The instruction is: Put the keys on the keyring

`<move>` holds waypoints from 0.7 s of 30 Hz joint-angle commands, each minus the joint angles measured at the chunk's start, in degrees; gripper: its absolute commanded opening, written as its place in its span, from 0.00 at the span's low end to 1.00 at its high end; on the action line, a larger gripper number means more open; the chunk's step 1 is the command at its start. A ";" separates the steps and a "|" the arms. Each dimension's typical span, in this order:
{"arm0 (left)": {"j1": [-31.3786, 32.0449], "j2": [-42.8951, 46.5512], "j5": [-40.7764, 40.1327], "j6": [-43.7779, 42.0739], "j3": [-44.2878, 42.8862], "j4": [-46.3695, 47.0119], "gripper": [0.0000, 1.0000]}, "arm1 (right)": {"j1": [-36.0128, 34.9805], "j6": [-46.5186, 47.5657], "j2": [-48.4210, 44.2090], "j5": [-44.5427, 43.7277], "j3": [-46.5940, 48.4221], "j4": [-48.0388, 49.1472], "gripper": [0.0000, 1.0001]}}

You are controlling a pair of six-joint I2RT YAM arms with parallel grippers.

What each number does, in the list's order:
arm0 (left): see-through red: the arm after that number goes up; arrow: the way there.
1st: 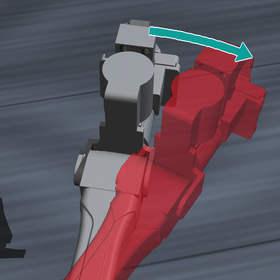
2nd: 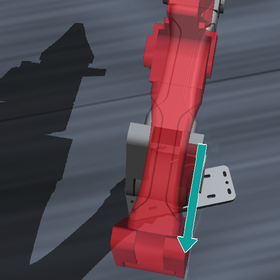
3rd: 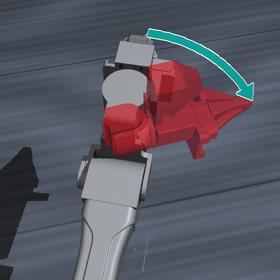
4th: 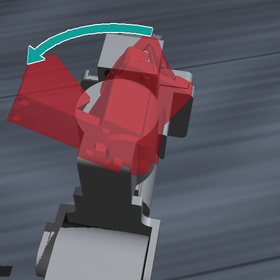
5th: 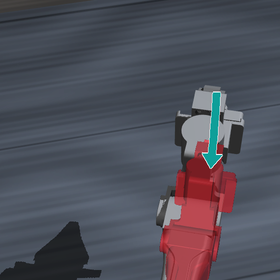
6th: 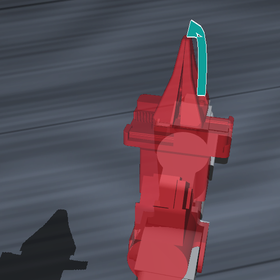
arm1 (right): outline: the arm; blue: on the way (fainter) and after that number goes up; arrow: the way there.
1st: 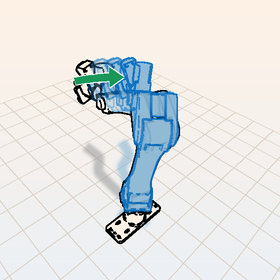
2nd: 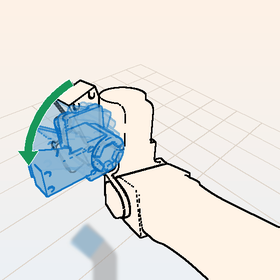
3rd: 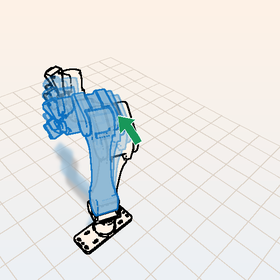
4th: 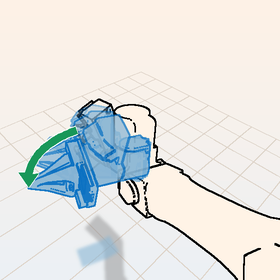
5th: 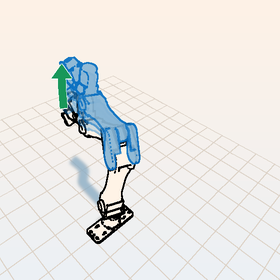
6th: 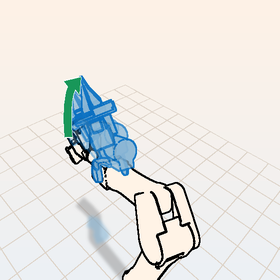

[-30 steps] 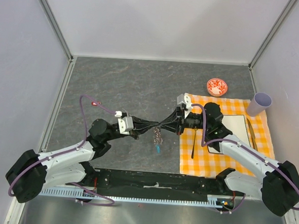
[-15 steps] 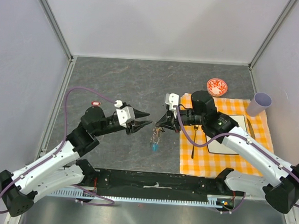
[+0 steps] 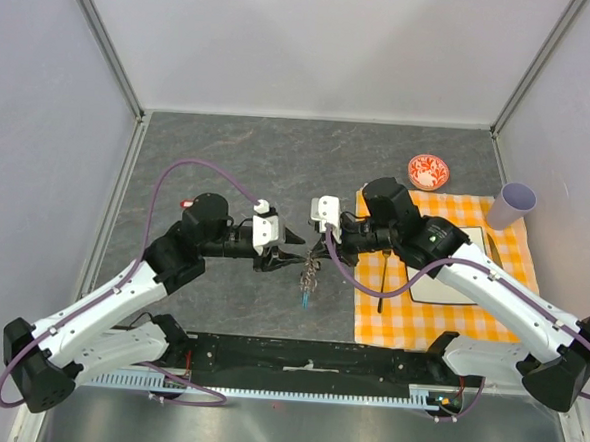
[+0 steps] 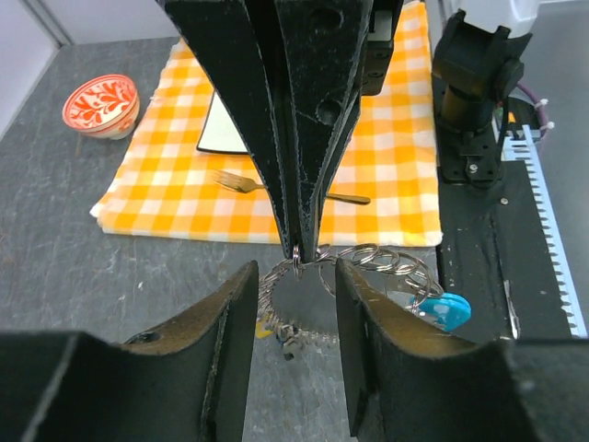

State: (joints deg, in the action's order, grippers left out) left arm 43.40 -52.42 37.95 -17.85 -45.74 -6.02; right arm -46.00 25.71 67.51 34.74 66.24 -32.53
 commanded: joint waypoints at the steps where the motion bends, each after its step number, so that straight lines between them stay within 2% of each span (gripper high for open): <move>1: -0.24 -1.54 3.88 -2.98 -3.13 -2.15 0.45 | -0.76 2.32 -0.53 -0.82 3.46 0.45 0.00; 17: 0.02 -5.41 4.94 -2.81 -5.68 -3.21 0.34 | -1.81 1.62 -1.68 -1.26 1.53 2.83 0.00; 20: 0.02 -5.93 5.29 -3.07 -6.38 -4.52 0.26 | -1.90 1.62 -1.76 -1.26 1.44 3.00 0.00; 21: 0.02 -6.11 5.29 -3.25 -6.91 -4.87 0.20 | -1.90 1.62 -1.85 -1.26 1.44 3.09 0.00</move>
State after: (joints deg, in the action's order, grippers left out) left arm 43.42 -57.82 41.15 -19.16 -49.36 -9.37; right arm -47.48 26.85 67.46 32.67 66.48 -33.76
